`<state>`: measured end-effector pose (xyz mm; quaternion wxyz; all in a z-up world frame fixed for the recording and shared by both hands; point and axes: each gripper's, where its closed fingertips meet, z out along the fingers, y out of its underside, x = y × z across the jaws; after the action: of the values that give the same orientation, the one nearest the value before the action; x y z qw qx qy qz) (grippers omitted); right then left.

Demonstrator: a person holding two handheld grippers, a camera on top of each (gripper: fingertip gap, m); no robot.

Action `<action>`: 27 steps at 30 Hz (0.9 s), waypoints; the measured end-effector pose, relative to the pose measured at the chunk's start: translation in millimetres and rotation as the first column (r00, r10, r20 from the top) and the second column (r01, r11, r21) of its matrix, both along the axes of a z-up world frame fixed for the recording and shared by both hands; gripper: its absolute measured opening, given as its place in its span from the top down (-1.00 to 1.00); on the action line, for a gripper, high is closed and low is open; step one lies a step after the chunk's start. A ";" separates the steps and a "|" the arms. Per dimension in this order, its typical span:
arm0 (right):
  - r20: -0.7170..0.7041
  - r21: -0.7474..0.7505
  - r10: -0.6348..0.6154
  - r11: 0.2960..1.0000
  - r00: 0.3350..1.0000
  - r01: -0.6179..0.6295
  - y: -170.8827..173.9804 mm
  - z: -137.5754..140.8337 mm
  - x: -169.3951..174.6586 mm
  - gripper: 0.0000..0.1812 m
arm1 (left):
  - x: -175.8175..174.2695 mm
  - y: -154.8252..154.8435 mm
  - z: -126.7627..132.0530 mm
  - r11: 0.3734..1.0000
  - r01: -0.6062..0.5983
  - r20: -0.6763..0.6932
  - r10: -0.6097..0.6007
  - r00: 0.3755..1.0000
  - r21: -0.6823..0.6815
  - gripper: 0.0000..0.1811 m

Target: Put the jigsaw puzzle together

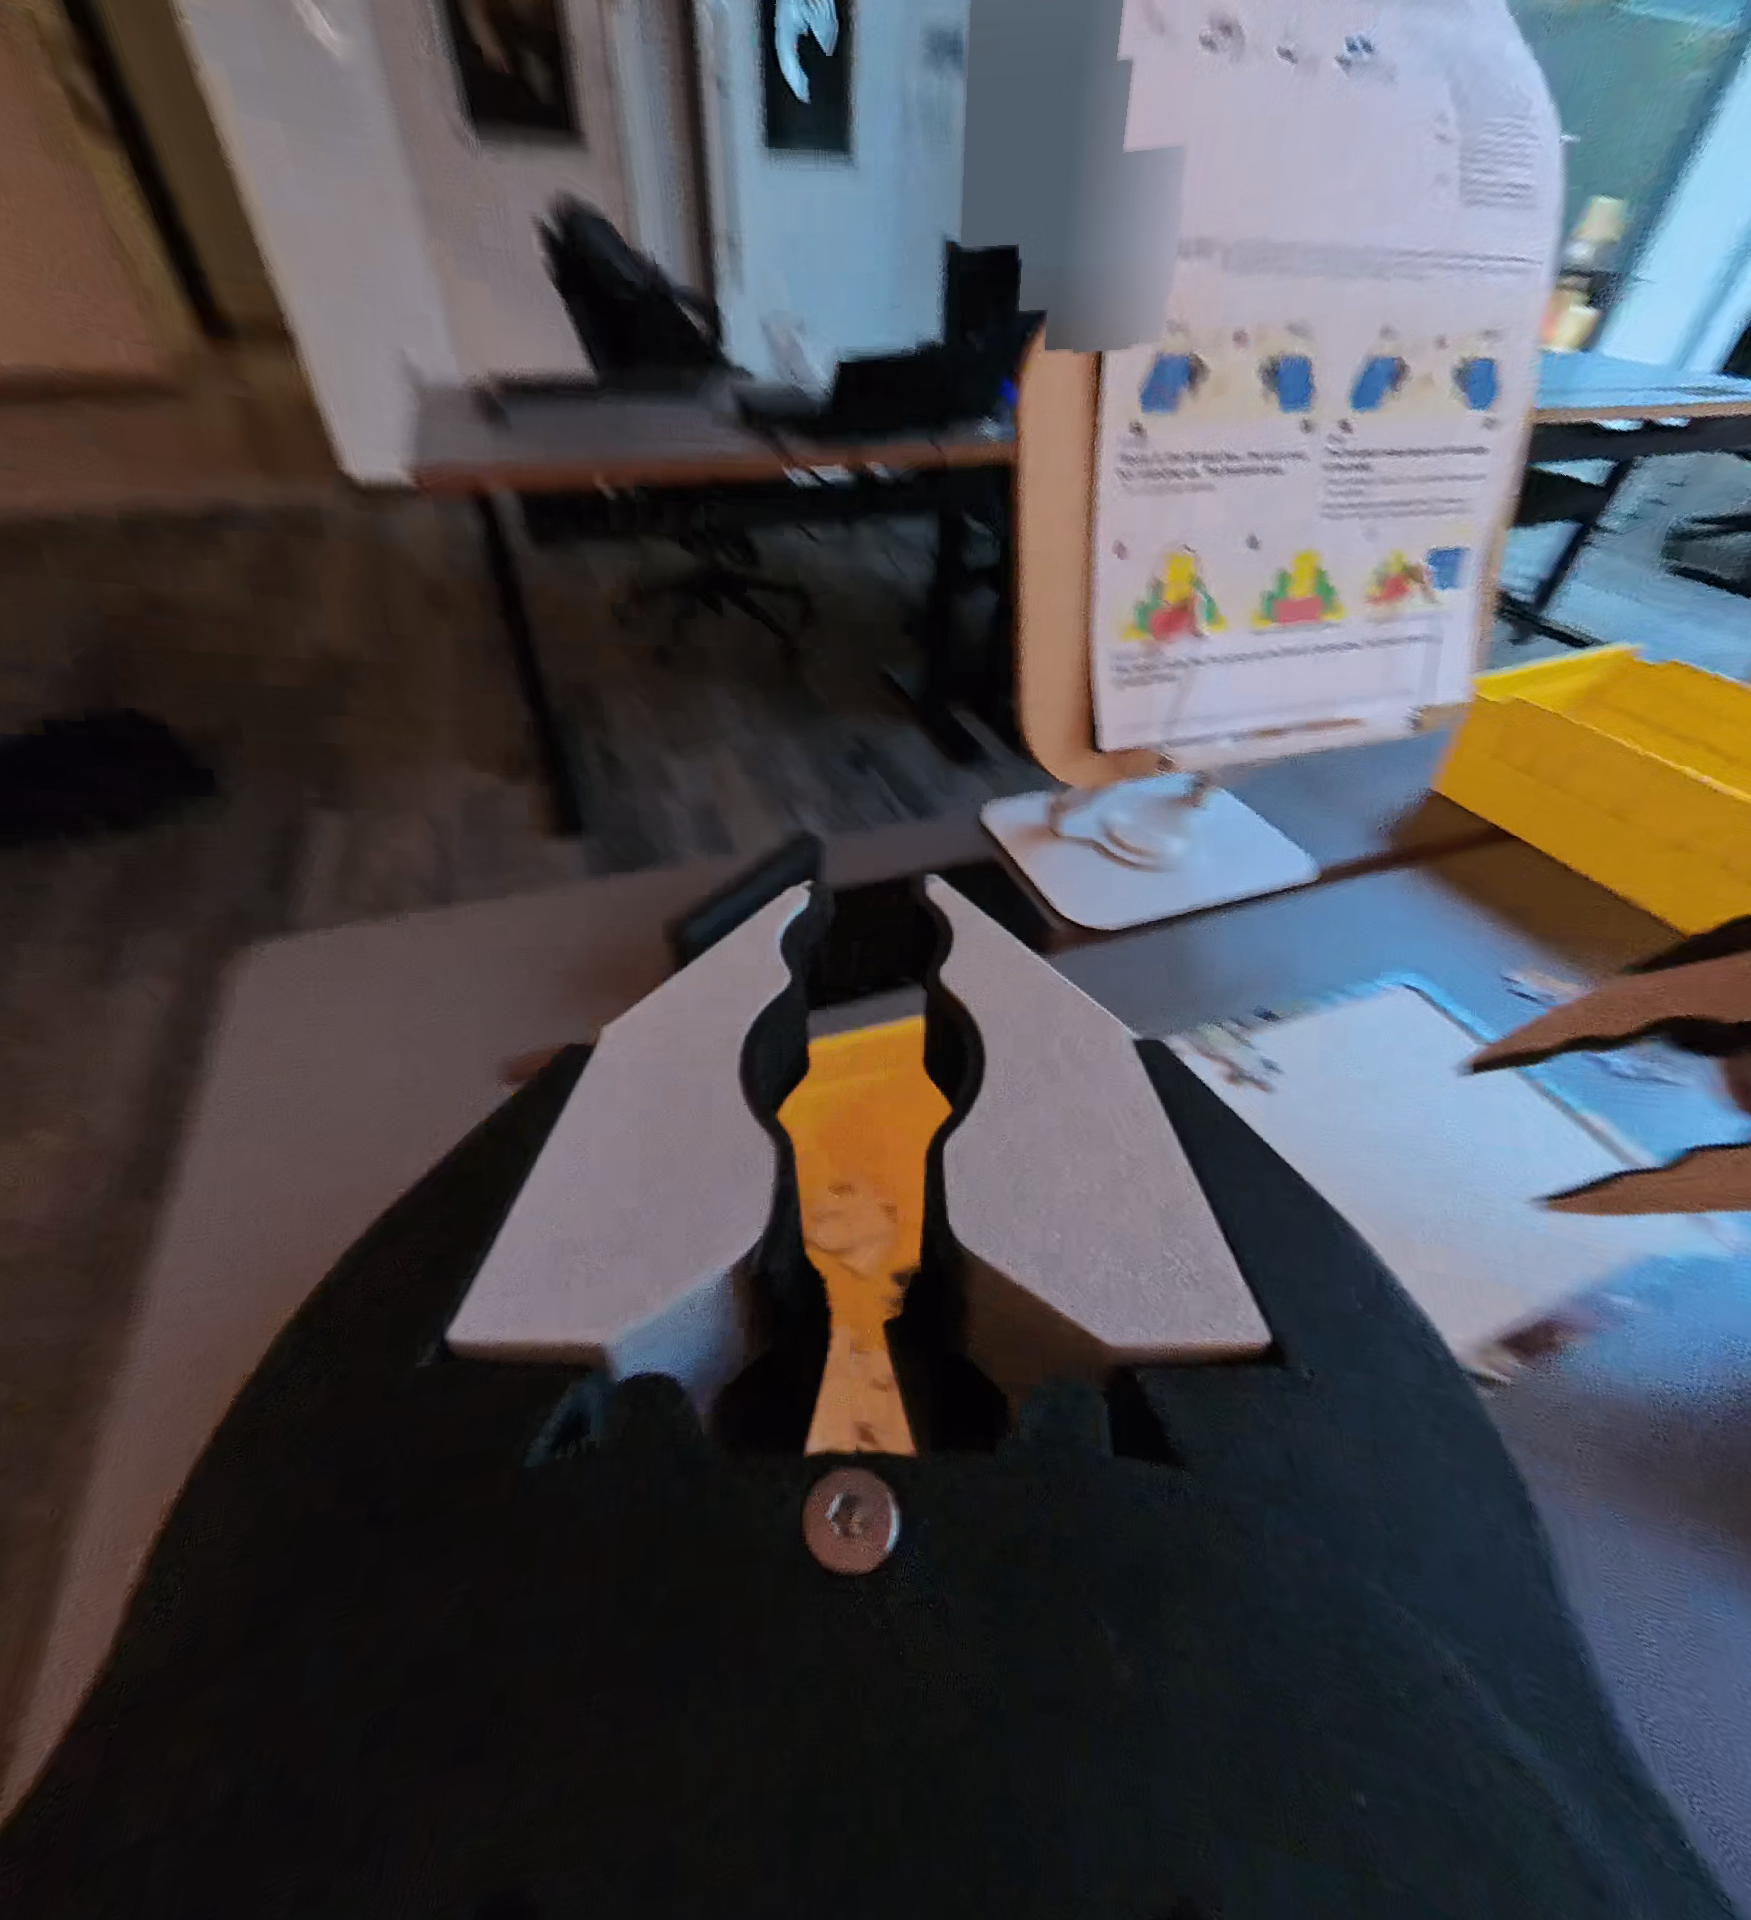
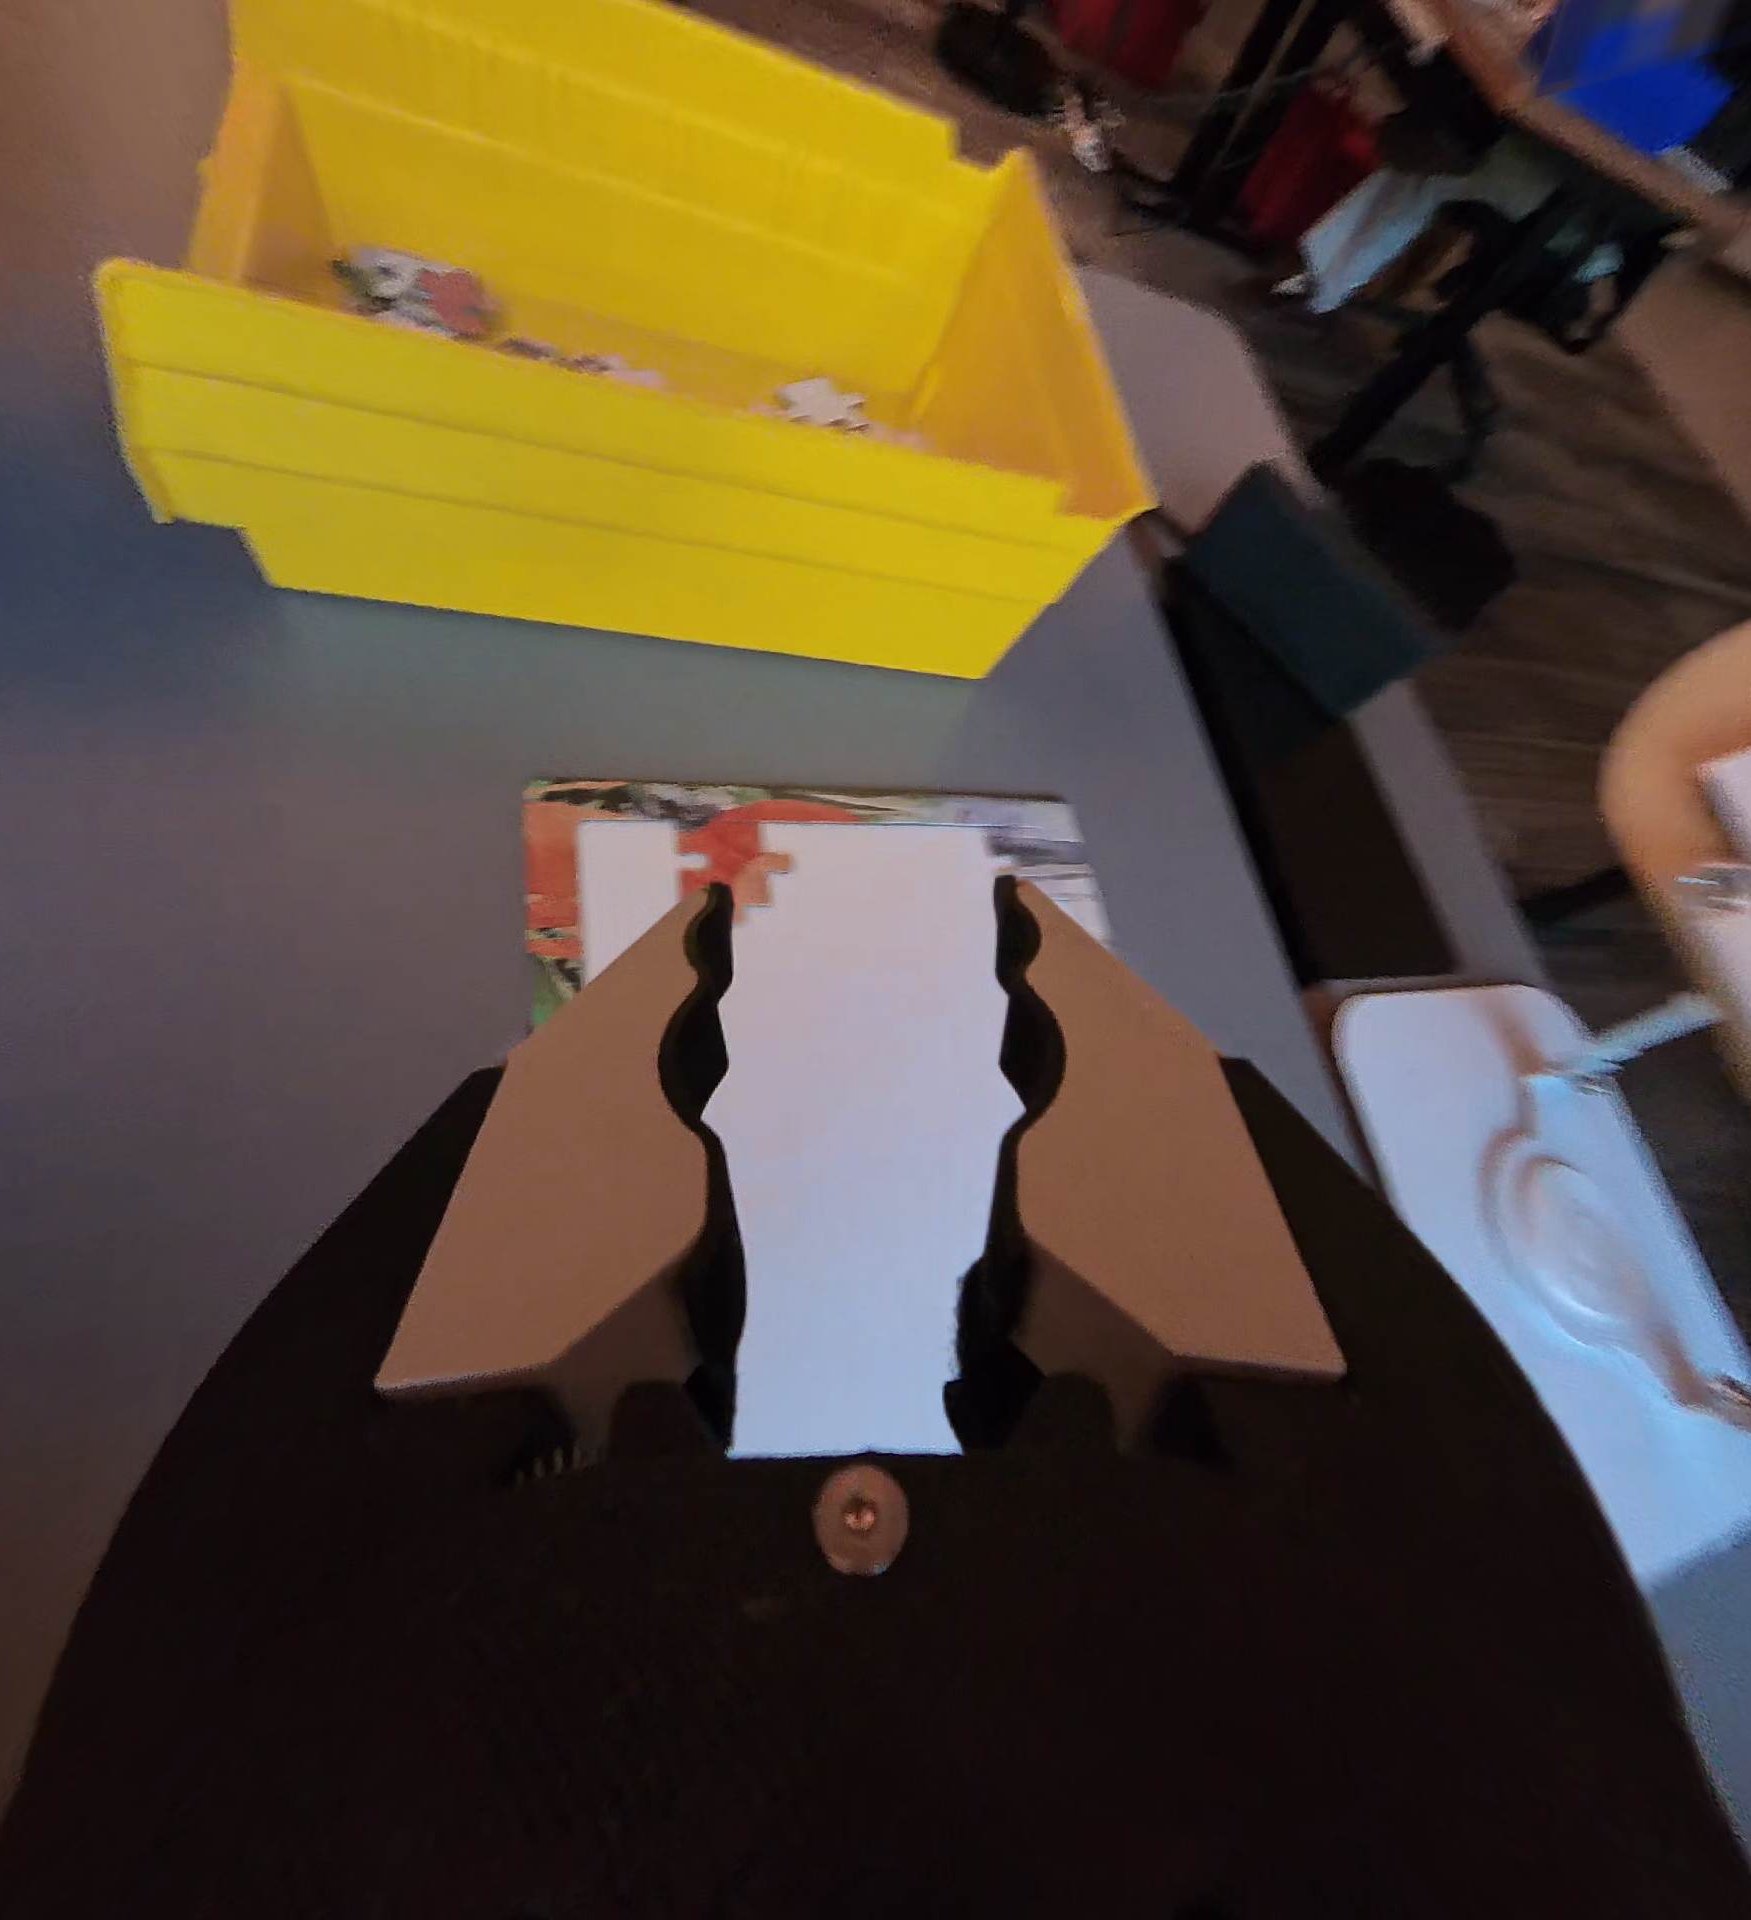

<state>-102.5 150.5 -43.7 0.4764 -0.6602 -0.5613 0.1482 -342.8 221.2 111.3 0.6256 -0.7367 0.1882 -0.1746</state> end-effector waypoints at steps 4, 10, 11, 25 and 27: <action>-0.133 0.110 -0.084 0.989 0.988 0.099 6.8 58.0 29.3 0.40 | -12.0 4.7 -15.7 0.993 -0.074 -0.126 0.085 0.988 0.089 0.72; -0.309 0.169 -0.118 0.970 0.944 0.177 1.3 114.5 60.6 0.40 | -6.7 16.1 -128.2 0.924 -0.066 -0.354 -0.078 0.932 -0.377 0.52; -0.323 0.170 -0.119 0.969 0.939 0.182 0.9 118.2 63.5 0.40 | -6.4 18.5 -143.4 0.908 -0.078 -0.394 -0.101 0.913 -0.412 0.54; -0.303 0.141 -0.151 0.969 0.941 0.201 8.3 108.5 70.7 0.40 | 51.4 21.5 -246.8 0.708 0.139 -0.207 -0.380 0.902 -0.693 0.57; -0.298 0.143 -0.153 0.969 0.942 0.203 8.6 108.0 71.2 0.40 | 52.0 20.8 -248.9 0.683 0.160 -0.160 -0.380 0.911 -0.713 0.58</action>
<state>-31.3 159.1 64.3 0.6188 -0.6366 -0.4356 0.1488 -290.8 242.1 -137.5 0.2398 -0.8958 0.3091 -0.2109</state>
